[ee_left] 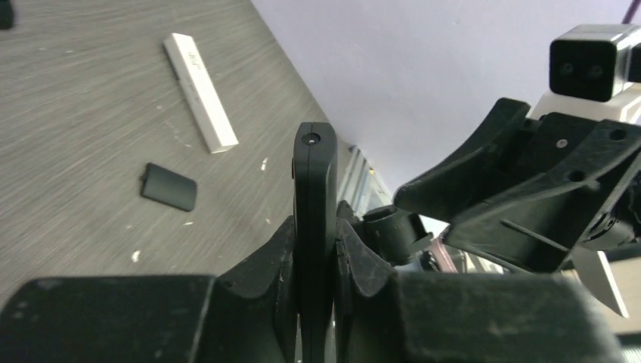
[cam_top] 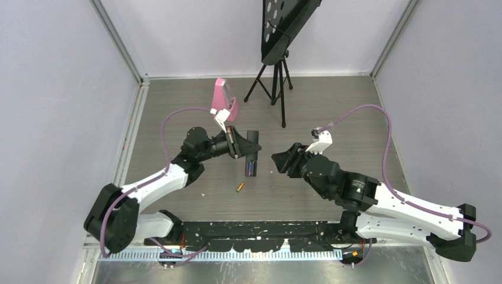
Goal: Load the batteries into the remote control
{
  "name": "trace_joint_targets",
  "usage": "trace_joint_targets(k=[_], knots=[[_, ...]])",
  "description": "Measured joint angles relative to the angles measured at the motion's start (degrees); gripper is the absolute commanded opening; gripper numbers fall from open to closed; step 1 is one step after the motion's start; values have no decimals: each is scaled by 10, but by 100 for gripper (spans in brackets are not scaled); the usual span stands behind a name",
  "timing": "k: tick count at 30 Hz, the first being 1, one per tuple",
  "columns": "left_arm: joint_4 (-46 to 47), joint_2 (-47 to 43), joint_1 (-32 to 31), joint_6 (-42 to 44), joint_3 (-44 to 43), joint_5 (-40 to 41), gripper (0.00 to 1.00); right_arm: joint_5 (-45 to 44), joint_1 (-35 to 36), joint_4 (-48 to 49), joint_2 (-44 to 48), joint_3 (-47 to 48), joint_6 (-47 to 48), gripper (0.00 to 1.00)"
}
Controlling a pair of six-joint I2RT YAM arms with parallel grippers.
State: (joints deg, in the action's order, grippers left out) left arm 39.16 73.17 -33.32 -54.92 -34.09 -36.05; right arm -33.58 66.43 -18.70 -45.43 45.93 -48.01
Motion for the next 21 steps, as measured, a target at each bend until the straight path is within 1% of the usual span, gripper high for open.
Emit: trace_joint_targets(k=[5, 10, 12, 15, 18, 21], knots=[[-115, -80, 23, 69, 2, 35, 0, -41, -11, -68, -47, 2, -39, 58], [-200, -170, 37, 127, 13, 69, 0, -36, -37, -102, -95, 2, -59, 58], [-249, -213, 38, 152, 13, 101, 0, -9, -52, -93, -114, 2, -44, 59], [-333, -268, 38, 181, 11, 174, 0, 64, -70, -59, -160, 4, 12, 59], [-420, -298, 41, 196, 2, 259, 0, 142, -72, -41, -245, 26, 87, 59], [-497, -327, 42, 197, -6, 344, 0, 189, -72, -37, -334, 63, 137, 59]])
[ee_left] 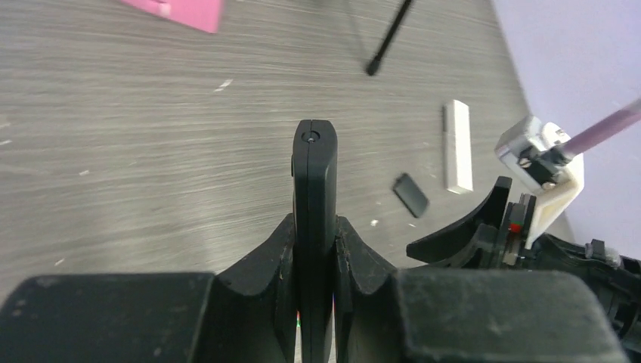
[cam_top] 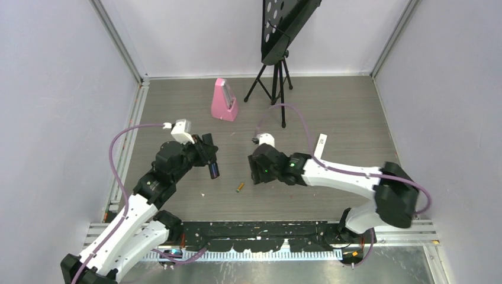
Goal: Load the batteries into the remote control
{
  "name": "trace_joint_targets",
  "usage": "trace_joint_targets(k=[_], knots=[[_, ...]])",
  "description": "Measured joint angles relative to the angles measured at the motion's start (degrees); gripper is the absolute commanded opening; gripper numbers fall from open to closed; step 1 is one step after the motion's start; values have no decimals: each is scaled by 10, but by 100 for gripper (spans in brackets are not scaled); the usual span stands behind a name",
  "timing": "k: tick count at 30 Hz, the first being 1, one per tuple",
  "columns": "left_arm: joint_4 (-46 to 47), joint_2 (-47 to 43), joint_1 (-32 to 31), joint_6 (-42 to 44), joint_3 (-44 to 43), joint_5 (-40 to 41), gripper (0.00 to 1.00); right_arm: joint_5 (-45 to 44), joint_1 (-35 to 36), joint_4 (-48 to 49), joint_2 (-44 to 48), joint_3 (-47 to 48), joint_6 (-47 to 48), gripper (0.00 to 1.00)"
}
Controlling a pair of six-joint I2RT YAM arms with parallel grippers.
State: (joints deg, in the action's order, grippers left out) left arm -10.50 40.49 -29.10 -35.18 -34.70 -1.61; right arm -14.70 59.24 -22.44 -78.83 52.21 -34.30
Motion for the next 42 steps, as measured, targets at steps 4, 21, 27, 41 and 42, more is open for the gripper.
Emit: trace_joint_targets(k=[4, 21, 27, 41, 42], knots=[[-70, -43, 2, 2, -5, 71, 0, 10, 9, -7, -102, 66, 13, 59], [-136, -85, 3, 27, -31, 118, 0, -44, 33, -95, -244, 216, -96, 56], [-146, -84, 3, 26, -33, 132, 0, -47, 36, -127, -262, 215, -195, 50], [-151, -83, 3, 24, -34, 141, 0, -21, 54, -132, -305, 217, -258, 52], [-151, -85, 3, 24, -34, 141, 0, -20, 55, -134, -309, 219, -259, 50]])
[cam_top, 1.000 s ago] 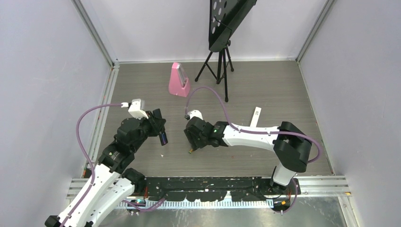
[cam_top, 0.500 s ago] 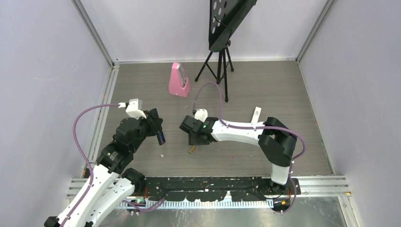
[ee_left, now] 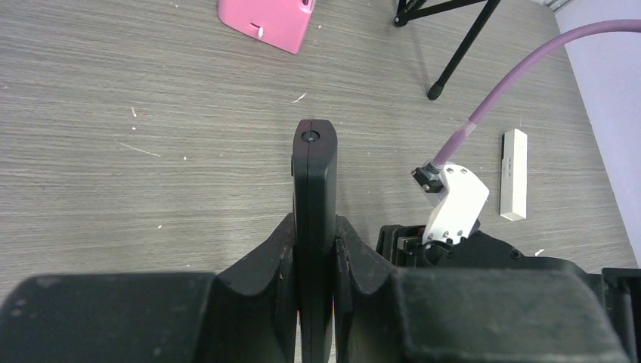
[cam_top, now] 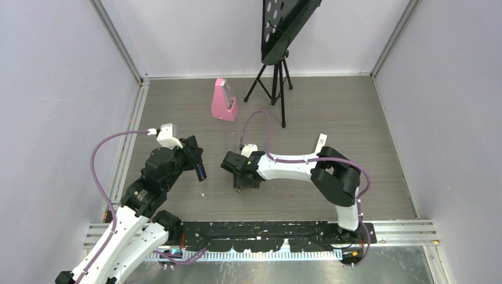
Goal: Load the batteries into the remote control
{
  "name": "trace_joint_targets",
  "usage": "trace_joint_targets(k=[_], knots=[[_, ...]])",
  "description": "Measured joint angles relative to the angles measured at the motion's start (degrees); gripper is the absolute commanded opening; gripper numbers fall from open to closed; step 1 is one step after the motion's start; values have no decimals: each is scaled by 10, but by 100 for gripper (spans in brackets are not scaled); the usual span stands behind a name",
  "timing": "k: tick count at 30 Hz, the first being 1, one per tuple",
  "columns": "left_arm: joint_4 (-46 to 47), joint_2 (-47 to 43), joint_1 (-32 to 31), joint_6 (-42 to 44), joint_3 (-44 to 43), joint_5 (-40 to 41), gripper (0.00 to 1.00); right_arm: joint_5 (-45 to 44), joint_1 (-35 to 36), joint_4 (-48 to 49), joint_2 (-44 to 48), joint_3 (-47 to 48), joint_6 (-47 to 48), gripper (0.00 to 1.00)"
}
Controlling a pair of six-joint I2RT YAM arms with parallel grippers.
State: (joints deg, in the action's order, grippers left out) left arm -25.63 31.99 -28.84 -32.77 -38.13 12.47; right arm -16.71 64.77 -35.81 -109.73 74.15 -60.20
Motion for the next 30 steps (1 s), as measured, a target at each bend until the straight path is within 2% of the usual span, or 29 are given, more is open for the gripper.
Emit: trace_joint_targets(k=[4, 6, 8, 12, 15, 19, 22, 26, 30], knots=[[1, -4, 0, -1, 1, 0, 0, 3, 3, -7, -16, 18, -2, 42], [1, -5, 0, -2, 3, 0, 0, 4, 7, -8, -21, 25, -2, 34], [1, -5, 0, -2, 4, 0, 0, 5, 8, -10, -22, 26, 0, 21], [1, -5, 0, -2, 5, 0, 0, 11, 8, -19, -22, 27, 5, 9], [3, -5, 0, -2, 8, -1, 0, 13, 8, -20, -22, 28, 17, 8], [5, -5, 0, -4, 16, -1, 0, 9, 8, -24, -22, 29, 49, 30], [5, -3, 0, -9, 18, -3, 0, 10, 8, -38, -22, 30, 67, 36], [5, 0, 0, -13, 18, -5, 0, 14, 12, -52, -22, 30, 77, 33], [7, 1, 0, -14, 20, -9, 0, 19, 18, -55, -22, 30, 80, 14]])
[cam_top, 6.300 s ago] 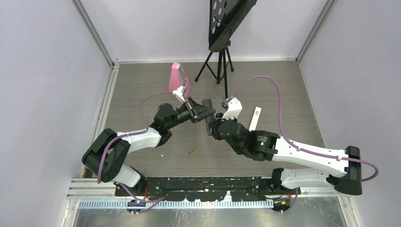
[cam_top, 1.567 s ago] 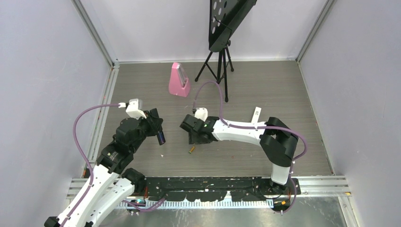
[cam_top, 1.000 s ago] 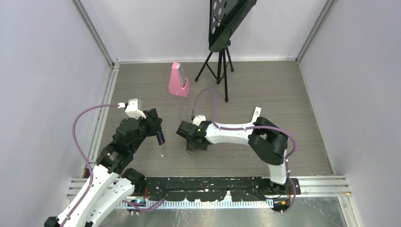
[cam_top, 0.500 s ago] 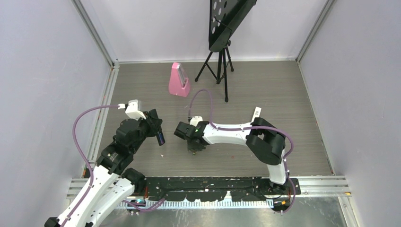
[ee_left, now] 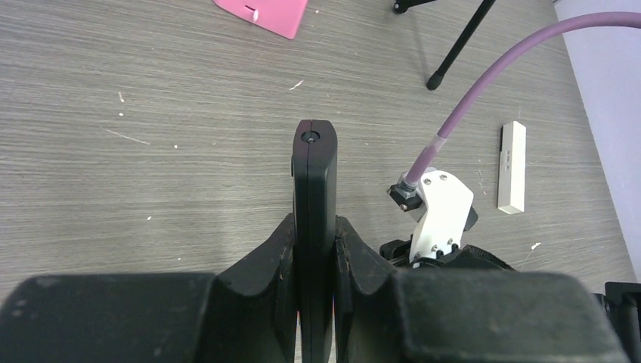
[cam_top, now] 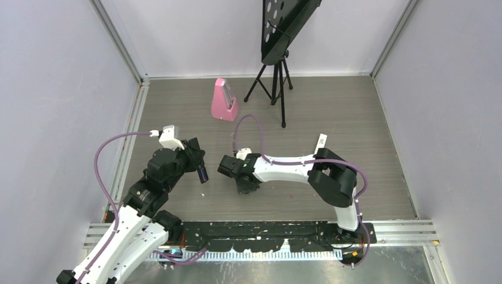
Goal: Load the batteries into the remote control
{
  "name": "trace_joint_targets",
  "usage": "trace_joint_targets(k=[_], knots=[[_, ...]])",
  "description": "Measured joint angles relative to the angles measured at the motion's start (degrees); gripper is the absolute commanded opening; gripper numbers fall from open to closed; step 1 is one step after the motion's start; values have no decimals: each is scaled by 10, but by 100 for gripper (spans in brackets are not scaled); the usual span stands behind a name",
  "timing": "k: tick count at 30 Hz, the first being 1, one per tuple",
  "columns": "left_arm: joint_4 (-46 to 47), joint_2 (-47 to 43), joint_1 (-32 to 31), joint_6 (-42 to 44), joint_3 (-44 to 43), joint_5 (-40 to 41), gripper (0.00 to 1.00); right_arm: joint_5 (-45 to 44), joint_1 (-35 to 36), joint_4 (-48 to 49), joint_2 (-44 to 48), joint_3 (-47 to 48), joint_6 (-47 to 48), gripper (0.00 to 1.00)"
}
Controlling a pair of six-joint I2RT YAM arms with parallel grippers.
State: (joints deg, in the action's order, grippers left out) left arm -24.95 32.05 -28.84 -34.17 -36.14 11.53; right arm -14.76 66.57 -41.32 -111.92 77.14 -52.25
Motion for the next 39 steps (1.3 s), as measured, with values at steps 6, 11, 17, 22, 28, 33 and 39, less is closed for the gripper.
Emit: trace_joint_targets(k=[6, 11, 17, 22, 28, 33, 39], knots=[[28, 14, 0, -13, 13, -35, 0, 1, 1, -2, 1, -1, -2, 0], [104, 69, 1, -36, 45, -127, 0, -25, 0, 2, 39, -43, -4, 0], [259, 199, 1, -97, 75, -251, 0, -57, -3, -14, 186, -94, -4, 0], [402, 308, 1, -165, 80, -327, 0, -62, -5, -11, 311, -94, 1, 0], [539, 387, 0, -252, 93, -373, 0, -55, -5, -16, 343, -65, 12, 1], [586, 390, 0, -297, 97, -377, 0, -38, -10, -49, 308, -25, 16, 1], [608, 389, 0, -319, 98, -377, 0, -14, -14, -69, 282, -14, 21, 1]])
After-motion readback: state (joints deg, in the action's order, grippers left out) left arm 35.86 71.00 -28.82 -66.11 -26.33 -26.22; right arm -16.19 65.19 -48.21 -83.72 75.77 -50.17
